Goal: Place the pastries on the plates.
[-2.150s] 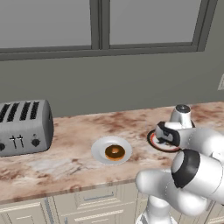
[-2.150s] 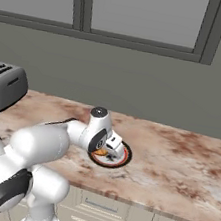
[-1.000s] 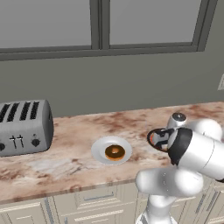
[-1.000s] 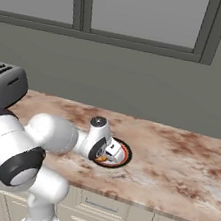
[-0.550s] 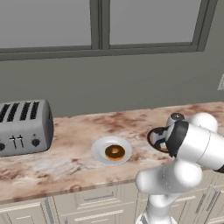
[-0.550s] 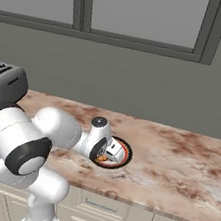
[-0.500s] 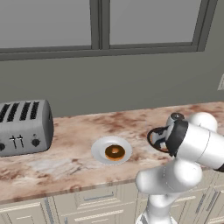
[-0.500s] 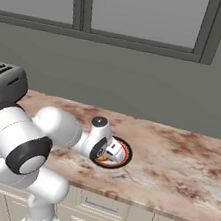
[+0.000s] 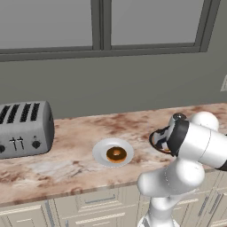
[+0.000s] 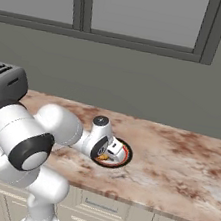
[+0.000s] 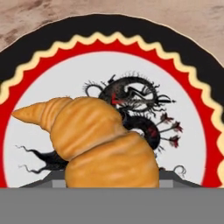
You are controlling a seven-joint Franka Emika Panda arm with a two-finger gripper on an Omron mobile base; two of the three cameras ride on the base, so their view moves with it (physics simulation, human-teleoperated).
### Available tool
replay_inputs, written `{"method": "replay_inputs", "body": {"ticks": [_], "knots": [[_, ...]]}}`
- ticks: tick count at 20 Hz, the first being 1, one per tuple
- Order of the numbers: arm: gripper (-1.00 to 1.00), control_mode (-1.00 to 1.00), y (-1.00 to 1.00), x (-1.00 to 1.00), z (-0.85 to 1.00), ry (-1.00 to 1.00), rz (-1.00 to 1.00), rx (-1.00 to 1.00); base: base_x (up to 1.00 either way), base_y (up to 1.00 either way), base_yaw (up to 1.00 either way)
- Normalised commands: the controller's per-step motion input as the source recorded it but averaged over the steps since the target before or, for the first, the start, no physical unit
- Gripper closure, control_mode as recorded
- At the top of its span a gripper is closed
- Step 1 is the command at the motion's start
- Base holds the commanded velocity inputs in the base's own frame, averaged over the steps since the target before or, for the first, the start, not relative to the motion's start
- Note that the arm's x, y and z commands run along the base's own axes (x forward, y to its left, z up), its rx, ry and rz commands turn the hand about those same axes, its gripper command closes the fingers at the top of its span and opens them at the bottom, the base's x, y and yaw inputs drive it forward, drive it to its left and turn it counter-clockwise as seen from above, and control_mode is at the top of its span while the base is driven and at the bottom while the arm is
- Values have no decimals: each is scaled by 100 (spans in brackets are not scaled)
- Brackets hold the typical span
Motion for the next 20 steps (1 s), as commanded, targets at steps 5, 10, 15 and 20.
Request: {"method": "replay_inputs", "body": {"ticks": [5,10,15,20], "knots": [[-100,-100,-12,-4,0,0,0,0,0,0,0],[-100,-100,-2,-1,12,-2,0,0,0,0,0],[-100,-100,5,0,32,-8,0,0,0,0,0],[-100,-100,10,0,54,-15,0,0,0,0,0]]}}
